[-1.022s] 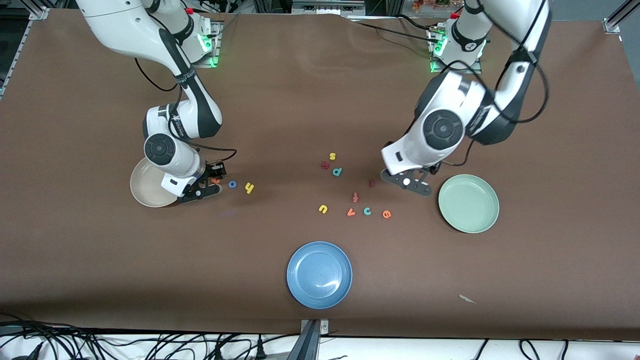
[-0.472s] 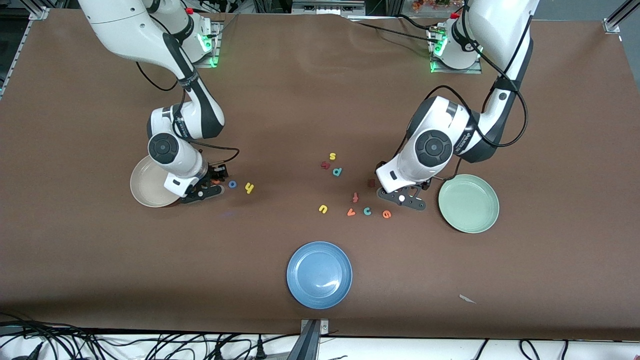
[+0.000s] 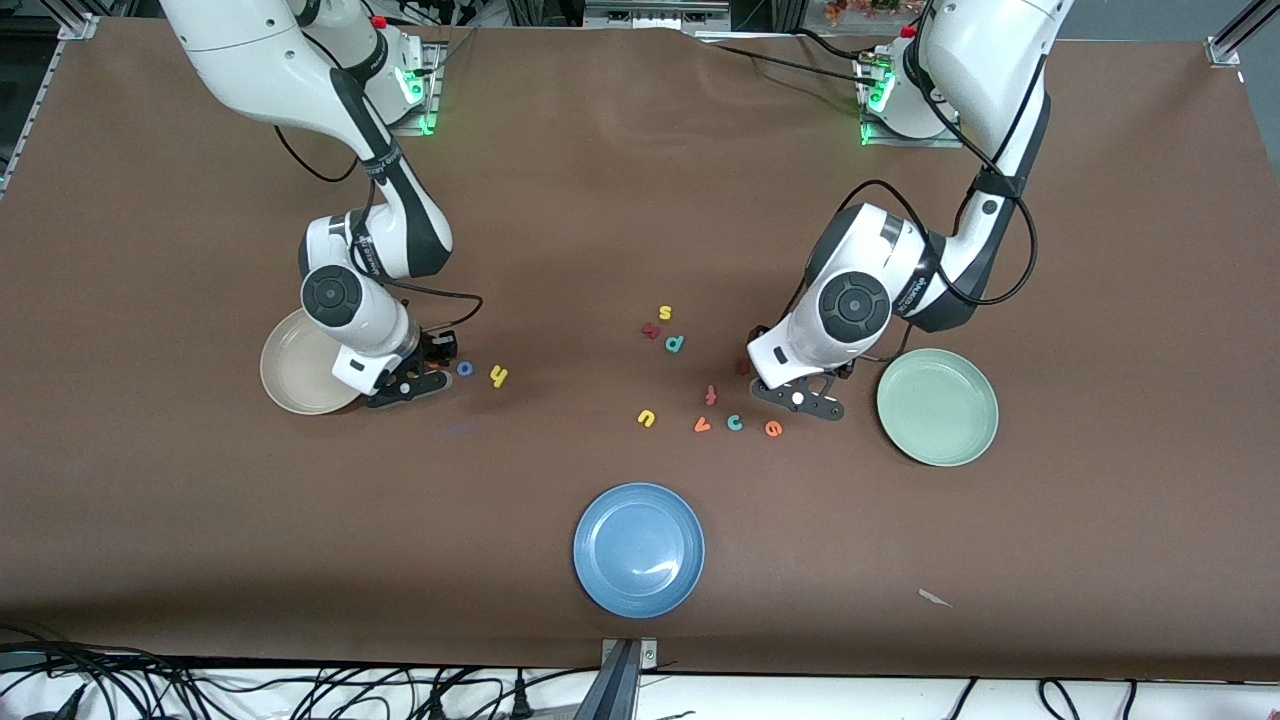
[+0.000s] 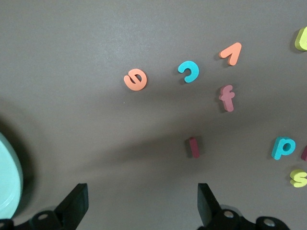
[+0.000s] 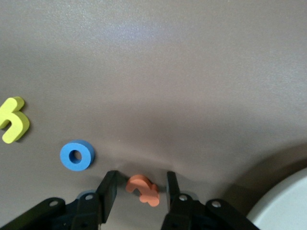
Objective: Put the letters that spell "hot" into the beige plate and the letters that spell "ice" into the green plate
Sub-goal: 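Grasp the orange letter with the right gripper while the left gripper lowers, then drop the orange letter on the white plate while the left gripper grasps pink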
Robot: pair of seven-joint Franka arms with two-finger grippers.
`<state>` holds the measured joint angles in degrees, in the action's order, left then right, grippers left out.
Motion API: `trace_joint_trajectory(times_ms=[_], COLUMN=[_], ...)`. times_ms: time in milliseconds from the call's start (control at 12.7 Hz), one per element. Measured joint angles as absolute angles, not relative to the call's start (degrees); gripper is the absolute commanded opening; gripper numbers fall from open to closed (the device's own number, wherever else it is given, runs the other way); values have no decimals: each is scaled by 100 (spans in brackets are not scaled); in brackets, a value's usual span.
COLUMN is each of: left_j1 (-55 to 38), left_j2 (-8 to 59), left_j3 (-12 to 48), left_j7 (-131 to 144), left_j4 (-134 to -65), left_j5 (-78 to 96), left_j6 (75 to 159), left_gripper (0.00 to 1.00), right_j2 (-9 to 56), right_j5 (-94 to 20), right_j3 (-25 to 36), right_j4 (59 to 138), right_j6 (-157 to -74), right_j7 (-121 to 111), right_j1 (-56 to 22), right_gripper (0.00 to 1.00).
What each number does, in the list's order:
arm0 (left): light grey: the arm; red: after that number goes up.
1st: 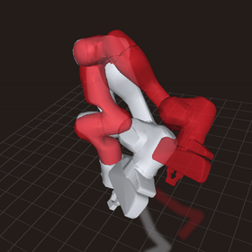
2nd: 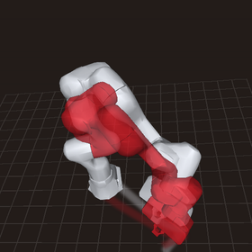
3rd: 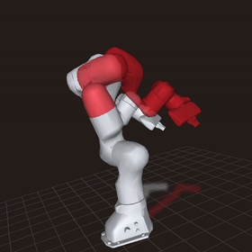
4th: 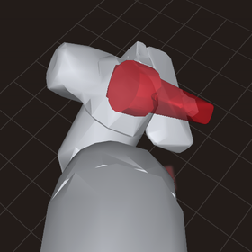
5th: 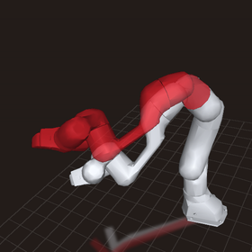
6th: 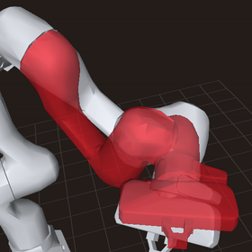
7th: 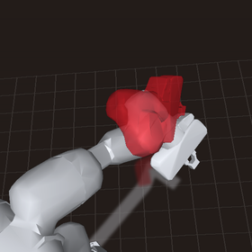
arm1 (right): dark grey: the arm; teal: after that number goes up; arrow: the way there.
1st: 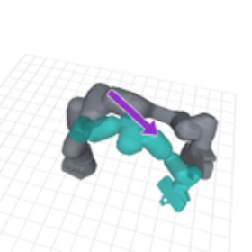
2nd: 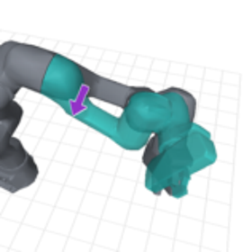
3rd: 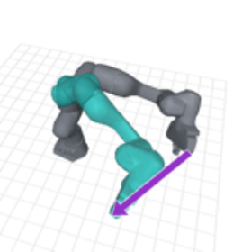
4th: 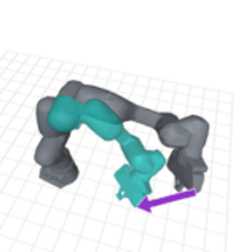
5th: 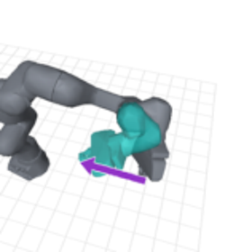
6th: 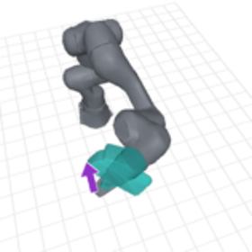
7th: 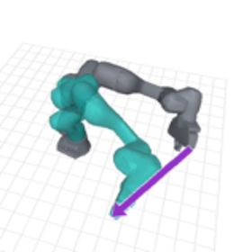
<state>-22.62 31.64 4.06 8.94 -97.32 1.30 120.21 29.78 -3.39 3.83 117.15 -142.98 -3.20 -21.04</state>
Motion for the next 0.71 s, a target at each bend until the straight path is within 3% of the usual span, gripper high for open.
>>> trace_joint_trajectory(times_ms=[393,708], left_j1=[-2294,-2379], left_j2=[3441,3539], left_j3=[414,432], left_j7=[894,897], left_j4=[-9788,-9789], left_j5=[130,130], left_j6=[12470,12603], left_gripper=[99,94], right_j2=[2972,2971], right_j5=[-336,-336], right_j3=[393,435], right_j4=[11714,11703], right_j6=[-14307,-14333], right_j7=[-320,-320], right_j1=[-2102,-2097], right_gripper=[3,0])
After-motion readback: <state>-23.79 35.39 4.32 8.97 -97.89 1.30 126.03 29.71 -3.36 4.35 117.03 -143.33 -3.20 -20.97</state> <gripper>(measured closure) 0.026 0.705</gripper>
